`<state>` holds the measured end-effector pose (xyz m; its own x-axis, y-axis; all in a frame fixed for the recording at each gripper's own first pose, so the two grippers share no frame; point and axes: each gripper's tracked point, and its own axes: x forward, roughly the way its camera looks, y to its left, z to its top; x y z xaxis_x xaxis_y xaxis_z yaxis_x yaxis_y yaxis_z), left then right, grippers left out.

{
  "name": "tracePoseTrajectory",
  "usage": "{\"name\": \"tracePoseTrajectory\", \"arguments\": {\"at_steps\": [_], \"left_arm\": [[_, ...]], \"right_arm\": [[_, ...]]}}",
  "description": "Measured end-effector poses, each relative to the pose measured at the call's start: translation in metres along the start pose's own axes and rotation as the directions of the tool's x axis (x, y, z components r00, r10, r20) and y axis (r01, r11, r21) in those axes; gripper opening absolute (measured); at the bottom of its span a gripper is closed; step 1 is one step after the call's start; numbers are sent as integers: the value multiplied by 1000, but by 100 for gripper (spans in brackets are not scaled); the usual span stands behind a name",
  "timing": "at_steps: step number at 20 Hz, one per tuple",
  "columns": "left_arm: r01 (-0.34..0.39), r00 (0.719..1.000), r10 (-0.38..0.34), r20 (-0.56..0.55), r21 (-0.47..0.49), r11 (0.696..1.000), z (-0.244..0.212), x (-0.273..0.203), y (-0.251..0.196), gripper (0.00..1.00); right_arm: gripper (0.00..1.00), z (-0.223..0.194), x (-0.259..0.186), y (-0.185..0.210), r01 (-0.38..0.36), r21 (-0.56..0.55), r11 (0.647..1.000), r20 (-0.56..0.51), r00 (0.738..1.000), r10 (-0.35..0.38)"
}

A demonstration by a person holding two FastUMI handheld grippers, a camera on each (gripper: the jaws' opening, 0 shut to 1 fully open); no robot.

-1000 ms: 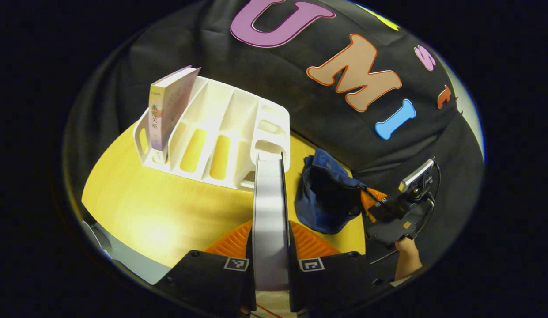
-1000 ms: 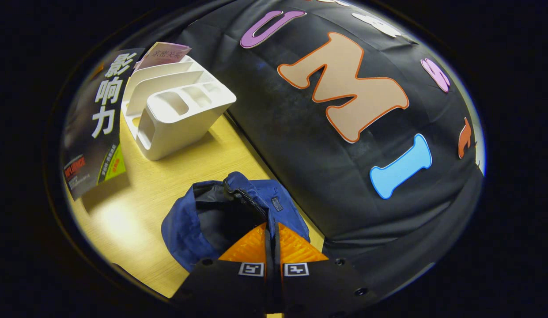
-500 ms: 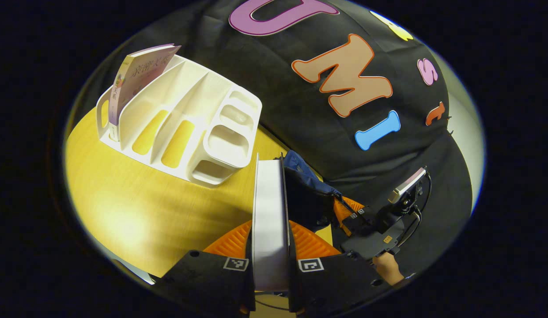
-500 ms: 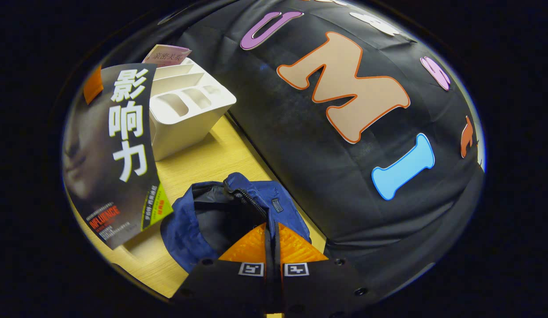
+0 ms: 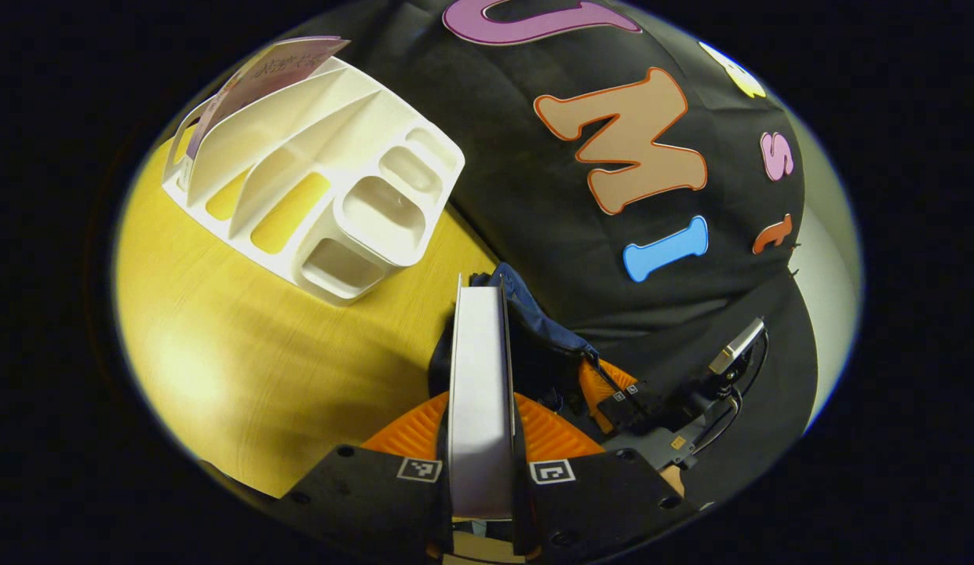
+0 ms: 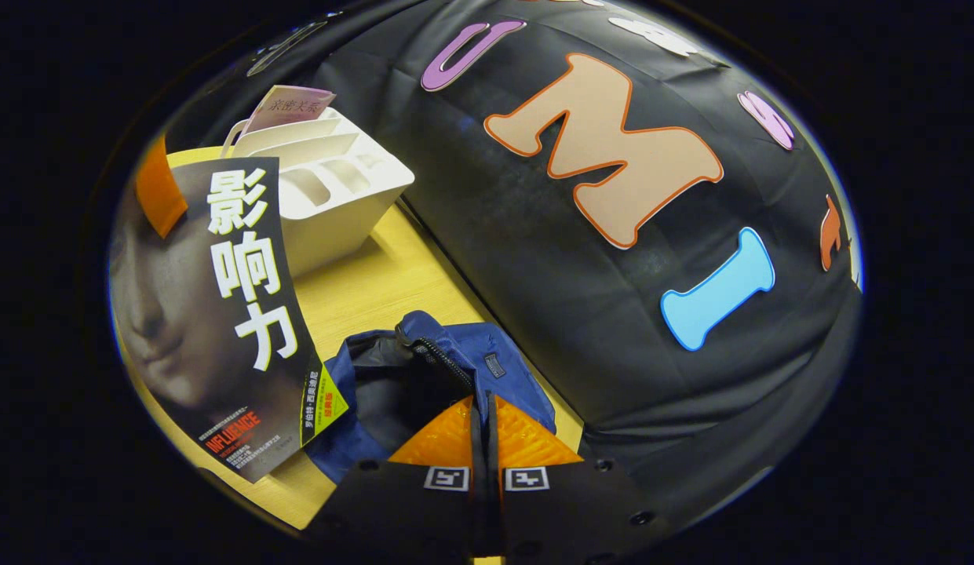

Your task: Open the schoolbag, grab two books from the bookshelf and put them into the schoolbag.

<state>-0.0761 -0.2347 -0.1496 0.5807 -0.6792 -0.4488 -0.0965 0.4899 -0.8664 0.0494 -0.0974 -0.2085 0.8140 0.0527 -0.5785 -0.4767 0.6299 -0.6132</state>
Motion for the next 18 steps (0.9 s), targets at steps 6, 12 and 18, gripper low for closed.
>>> {"name": "tracePoseTrajectory", "arguments": {"at_steps": [6,12,18], "left_arm": [[35,999,-35,7,-26,999,-8,-4,-13,26],[58,995,-50,81,-98,993,1,32,-17,26],[95,979,-76,191,-91,991,11,64,-28,27]], "right_arm": [[3,2,1,1,-17,2,1000,12,1000,17],[3,8,1,2,-36,43,998,22,999,35],[3,16,1,4,-84,202,976,23,996,81]]}}
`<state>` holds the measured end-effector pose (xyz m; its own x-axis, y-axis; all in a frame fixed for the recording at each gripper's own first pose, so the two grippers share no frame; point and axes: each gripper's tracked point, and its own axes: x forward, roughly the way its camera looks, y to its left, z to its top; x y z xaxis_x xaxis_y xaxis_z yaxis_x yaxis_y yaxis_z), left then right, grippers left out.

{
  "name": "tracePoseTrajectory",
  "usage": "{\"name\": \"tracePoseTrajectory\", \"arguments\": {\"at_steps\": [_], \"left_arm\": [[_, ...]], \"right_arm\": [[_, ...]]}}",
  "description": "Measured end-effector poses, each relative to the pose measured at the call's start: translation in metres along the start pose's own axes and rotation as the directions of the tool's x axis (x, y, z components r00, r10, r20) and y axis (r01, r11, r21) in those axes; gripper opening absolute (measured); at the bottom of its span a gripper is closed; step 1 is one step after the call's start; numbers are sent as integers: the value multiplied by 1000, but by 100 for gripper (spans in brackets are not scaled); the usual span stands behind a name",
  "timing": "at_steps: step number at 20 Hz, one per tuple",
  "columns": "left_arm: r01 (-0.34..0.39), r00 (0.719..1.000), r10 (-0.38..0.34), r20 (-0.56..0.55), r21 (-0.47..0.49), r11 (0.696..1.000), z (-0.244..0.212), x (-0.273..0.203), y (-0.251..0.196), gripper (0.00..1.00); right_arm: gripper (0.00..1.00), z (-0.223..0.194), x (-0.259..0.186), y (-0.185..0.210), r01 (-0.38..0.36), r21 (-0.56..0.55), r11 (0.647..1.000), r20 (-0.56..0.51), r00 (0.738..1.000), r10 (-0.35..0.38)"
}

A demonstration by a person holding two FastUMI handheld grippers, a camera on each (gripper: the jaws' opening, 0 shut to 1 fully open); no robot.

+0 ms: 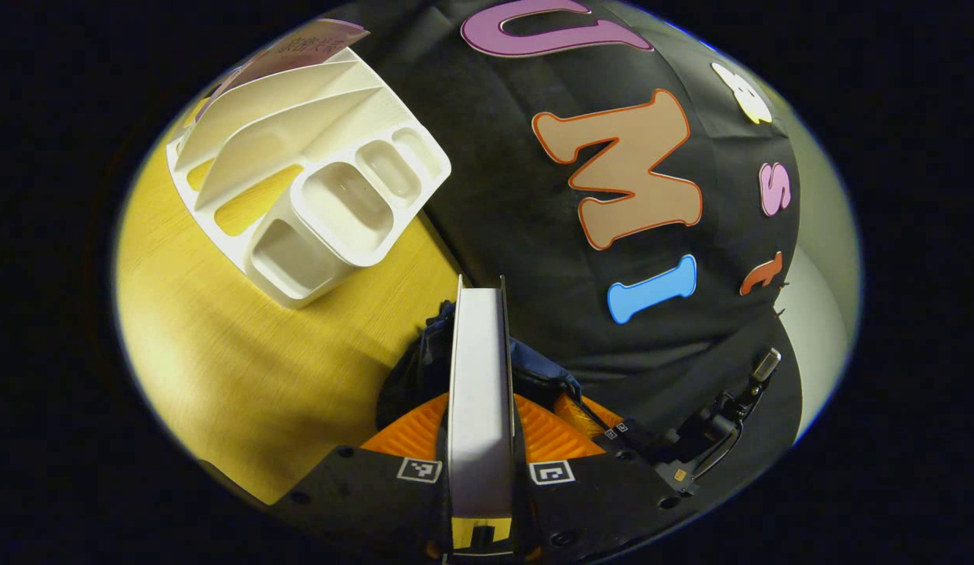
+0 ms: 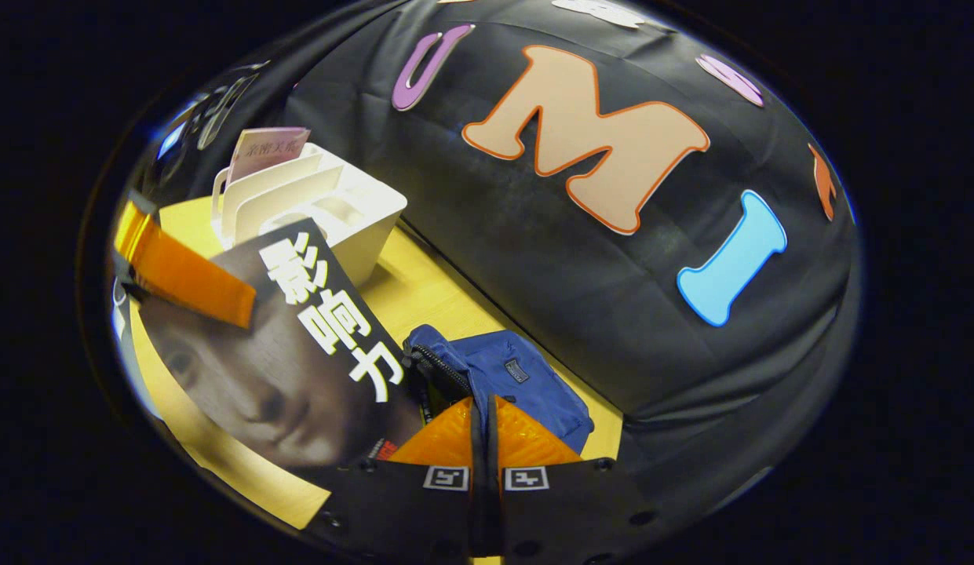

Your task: Open the schoolbag, grab two books from the bookshelf and put them into the schoolbag.

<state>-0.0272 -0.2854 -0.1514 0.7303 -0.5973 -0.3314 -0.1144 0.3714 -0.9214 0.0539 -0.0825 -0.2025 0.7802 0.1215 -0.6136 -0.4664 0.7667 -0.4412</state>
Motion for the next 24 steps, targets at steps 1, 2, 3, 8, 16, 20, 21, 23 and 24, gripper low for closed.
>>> {"name": "tracePoseTrajectory", "arguments": {"at_steps": [1,2,3,8,16,20,21,23,24], "left_arm": [[8,1000,-7,22,-16,1000,0,3,1,26],[13,999,-12,45,-28,1000,1,6,1,26],[13,998,-11,59,-29,999,-2,11,3,27],[26,992,-22,126,-33,999,-20,29,13,26],[46,982,-37,186,-43,998,-34,64,20,29],[30,965,-15,263,-52,998,-30,72,29,27],[12,963,-1,269,-39,999,-34,76,33,27],[7,969,4,247,-42,999,-46,88,35,27],[4,973,9,232,-58,998,-52,94,37,29]], "right_arm": [[2,3,1,-1,3,13,1000,5,1000,-3],[3,6,2,-2,5,27,1000,9,1000,-5],[3,7,2,-1,4,45,999,12,1000,-4],[2,15,9,12,-61,222,973,-8,998,64],[2,23,10,31,-122,241,963,-5,992,127],[3,28,5,34,-153,312,938,-5,987,163],[3,32,5,37,-170,338,926,0,984,180],[3,40,0,47,-201,346,916,15,978,209],[3,44,-2,51,-209,330,921,25,977,213]]}}
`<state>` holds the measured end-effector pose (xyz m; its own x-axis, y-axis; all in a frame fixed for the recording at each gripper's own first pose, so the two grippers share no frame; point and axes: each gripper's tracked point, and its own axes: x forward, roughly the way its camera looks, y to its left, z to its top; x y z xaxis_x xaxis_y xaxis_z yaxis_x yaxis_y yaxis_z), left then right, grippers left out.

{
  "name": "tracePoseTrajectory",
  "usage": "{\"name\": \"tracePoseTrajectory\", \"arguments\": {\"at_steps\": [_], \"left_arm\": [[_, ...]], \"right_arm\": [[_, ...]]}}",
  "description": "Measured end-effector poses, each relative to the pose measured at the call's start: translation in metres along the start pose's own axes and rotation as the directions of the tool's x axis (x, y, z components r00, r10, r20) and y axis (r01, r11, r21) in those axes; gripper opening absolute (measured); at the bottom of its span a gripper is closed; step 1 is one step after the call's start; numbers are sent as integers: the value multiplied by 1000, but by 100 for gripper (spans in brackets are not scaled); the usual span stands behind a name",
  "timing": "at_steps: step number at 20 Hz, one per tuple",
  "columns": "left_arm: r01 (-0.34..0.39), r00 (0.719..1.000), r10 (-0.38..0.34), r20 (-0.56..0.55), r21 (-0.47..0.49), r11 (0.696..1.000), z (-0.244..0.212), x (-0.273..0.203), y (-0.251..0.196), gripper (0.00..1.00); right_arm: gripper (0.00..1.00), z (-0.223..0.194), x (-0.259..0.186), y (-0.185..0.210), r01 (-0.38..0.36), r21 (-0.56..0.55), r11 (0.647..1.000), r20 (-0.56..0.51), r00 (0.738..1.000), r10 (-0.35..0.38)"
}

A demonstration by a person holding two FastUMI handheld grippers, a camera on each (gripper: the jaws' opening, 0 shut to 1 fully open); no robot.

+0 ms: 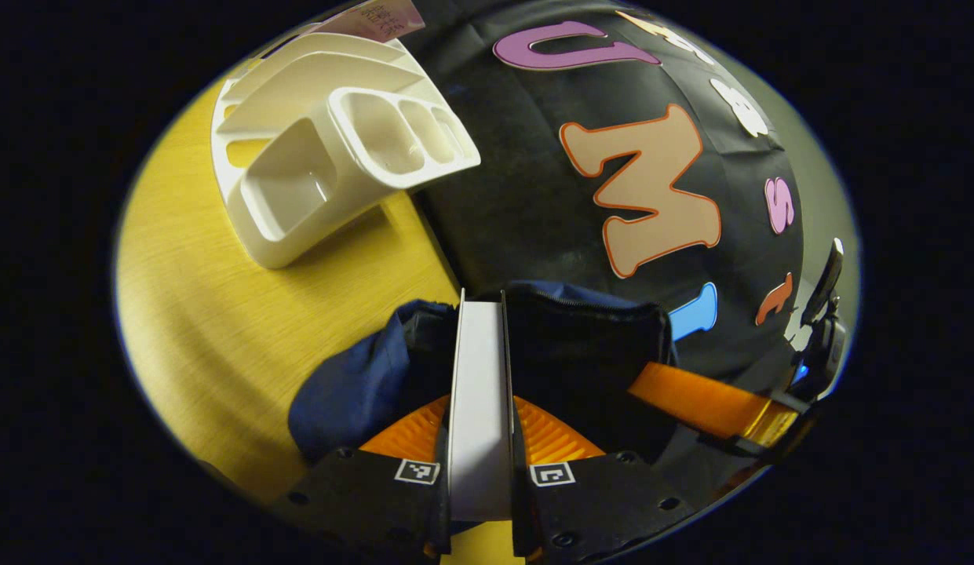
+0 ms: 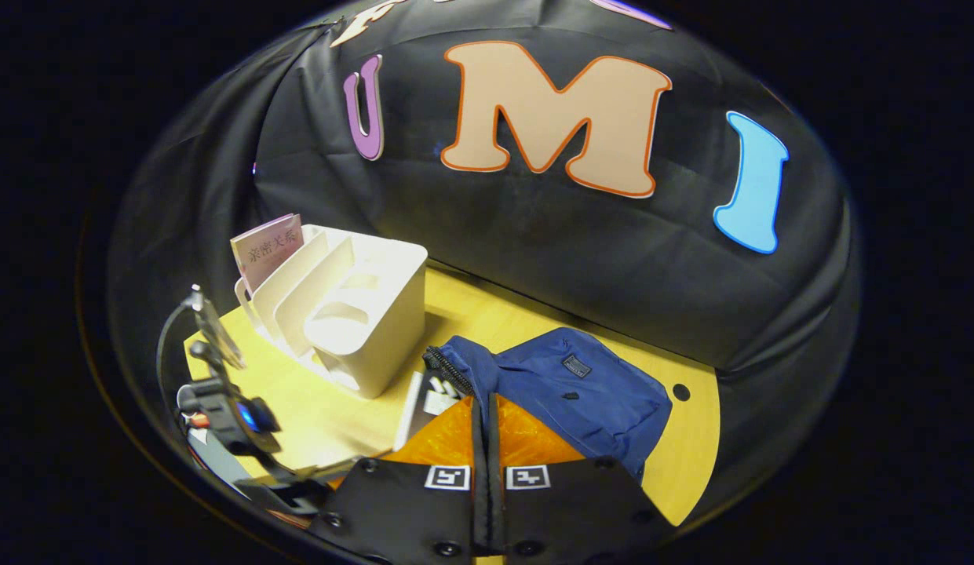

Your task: Open the schoolbag, grab two books from the bookshelf and put them into the schoolbag.

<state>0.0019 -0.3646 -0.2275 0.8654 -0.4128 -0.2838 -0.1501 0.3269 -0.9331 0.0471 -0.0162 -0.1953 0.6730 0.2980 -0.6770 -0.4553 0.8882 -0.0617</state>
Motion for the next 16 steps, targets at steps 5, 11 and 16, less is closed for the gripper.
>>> {"name": "tracePoseTrajectory", "arguments": {"at_steps": [5,11,16], "left_arm": [[-7,1000,7,11,-8,1000,-5,26,3,29],[-28,999,30,-44,48,998,-24,53,17,31],[-14,984,46,-170,182,983,-42,32,10,67]], "right_arm": [[4,0,-10,11,-23,-33,999,6,1000,23],[3,-2,-11,9,-44,1,999,-4,999,44],[3,-3,-4,0,-43,38,998,-10,999,44]]}}
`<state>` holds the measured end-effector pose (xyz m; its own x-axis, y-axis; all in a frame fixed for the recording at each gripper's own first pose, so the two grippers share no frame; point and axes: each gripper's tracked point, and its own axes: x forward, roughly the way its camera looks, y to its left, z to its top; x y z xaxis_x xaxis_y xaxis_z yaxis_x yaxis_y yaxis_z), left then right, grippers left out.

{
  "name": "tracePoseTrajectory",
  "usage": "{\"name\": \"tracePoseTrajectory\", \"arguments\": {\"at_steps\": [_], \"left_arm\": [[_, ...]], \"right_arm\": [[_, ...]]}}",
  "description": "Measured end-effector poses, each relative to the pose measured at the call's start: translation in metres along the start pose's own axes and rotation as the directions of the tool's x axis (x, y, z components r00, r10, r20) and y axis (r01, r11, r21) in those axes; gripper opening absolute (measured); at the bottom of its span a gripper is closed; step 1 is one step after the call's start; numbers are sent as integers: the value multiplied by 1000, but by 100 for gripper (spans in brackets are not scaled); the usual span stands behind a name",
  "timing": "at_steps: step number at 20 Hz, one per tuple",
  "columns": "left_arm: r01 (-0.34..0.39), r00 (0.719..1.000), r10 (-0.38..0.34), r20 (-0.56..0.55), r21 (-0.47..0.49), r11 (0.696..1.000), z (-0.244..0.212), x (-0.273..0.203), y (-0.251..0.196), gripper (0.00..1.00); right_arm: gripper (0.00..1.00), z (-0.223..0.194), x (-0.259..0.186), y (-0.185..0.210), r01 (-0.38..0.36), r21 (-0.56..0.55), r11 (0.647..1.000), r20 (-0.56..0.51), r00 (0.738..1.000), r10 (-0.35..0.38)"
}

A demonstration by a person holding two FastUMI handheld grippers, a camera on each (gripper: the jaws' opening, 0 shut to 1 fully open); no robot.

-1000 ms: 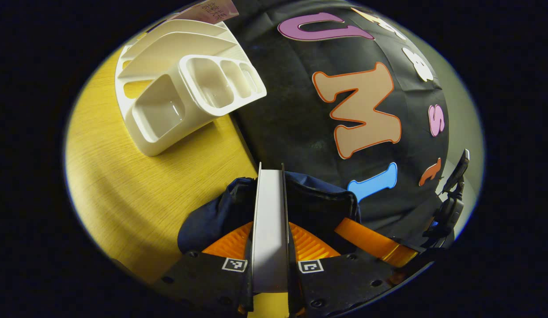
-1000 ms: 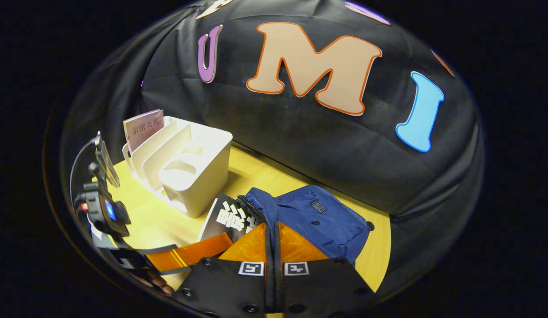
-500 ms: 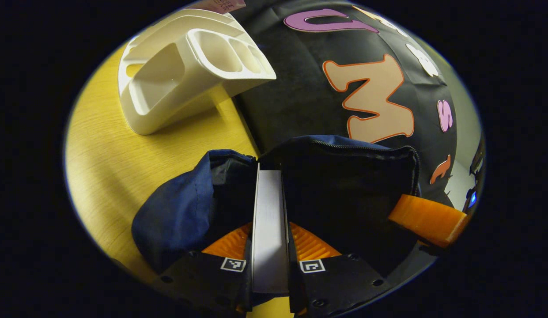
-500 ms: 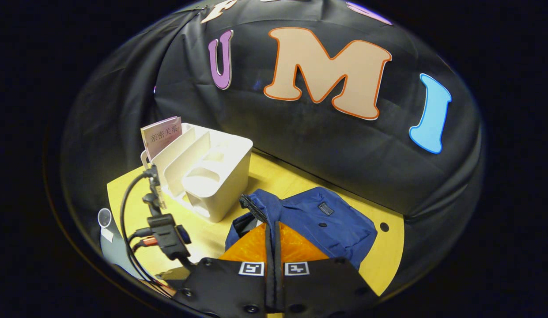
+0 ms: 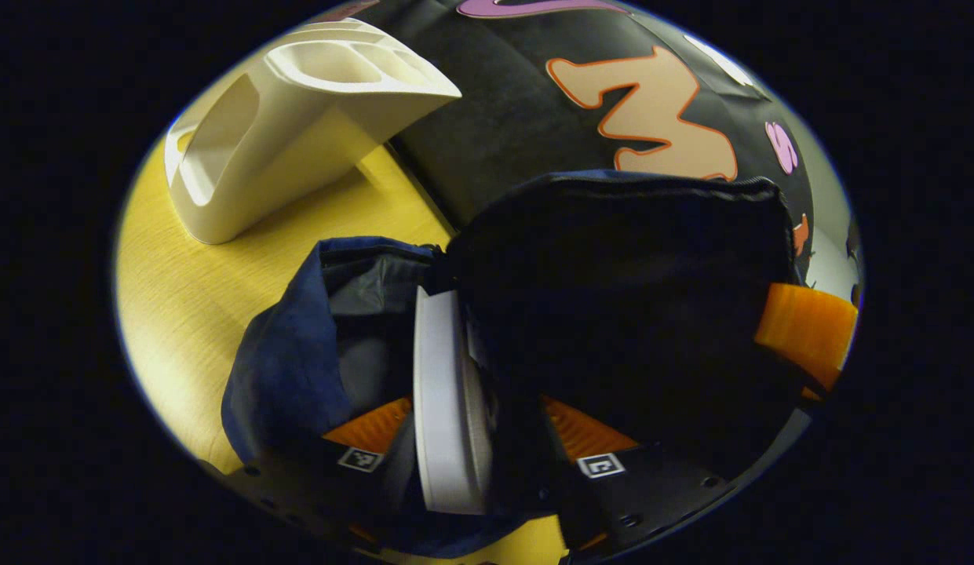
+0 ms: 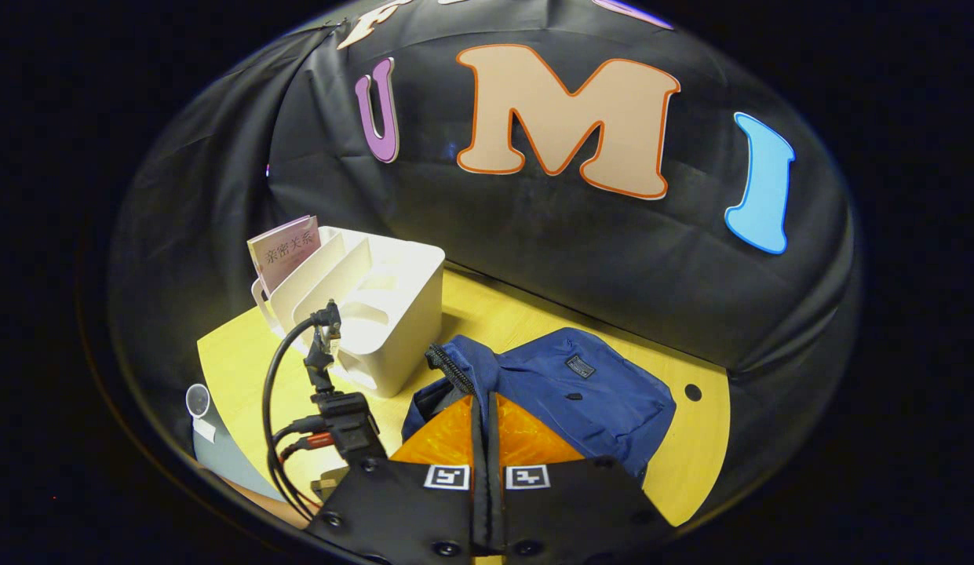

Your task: Open the schoolbag, grab two books from the bookshelf and put them into the schoolbag.

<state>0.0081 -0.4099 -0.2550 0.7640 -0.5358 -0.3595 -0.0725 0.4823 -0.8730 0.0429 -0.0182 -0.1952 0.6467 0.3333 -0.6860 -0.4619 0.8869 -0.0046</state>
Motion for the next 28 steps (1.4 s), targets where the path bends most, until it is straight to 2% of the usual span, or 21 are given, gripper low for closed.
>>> {"name": "tracePoseTrajectory", "arguments": {"at_steps": [2,5,6,7,10,15,18,19,20,22,27,28], "left_arm": [[-20,999,22,-46,48,999,-7,-16,-1,95],[-49,996,55,-65,96,994,0,-43,5,95],[-54,996,61,-58,108,993,7,-53,5,91],[-61,996,68,-54,121,991,12,-58,4,96],[-54,998,59,-25,174,983,37,-91,-7,96],[-71,996,52,76,269,961,106,-145,-25,95],[-106,987,67,148,273,956,149,-171,-23,95],[-118,984,76,164,266,957,165,-178,-20,91],[-125,981,81,175,260,957,180,-184,-18,95],[-139,976,89,199,253,957,208,-195,-14,95],[-235,956,170,237,277,932,278,-217,20,95],[-259,950,188,248,297,919,294,-223,26,91]], "right_arm": [[3,-1,0,-4,-3,16,1000,1,1000,3],[3,0,-3,-8,-10,30,999,12,1000,9],[3,1,-3,-10,-13,37,999,12,1000,12],[3,0,-3,-11,-15,44,999,13,1000,14],[3,4,-4,-16,-21,60,998,22,1000,19],[3,4,-4,-15,-32,56,998,26,999,30],[2,4,-2,-14,-30,49,998,22,999,29],[3,3,-1,-13,-27,46,999,21,999,26],[3,4,-2,-13,-22,40,999,18,1000,21],[3,3,-1,-12,-10,42,999,14,1000,9],[3,4,0,-17,40,65,997,2,999,-40],[3,4,1,-18,50,67,996,-1,999,-50]]}}
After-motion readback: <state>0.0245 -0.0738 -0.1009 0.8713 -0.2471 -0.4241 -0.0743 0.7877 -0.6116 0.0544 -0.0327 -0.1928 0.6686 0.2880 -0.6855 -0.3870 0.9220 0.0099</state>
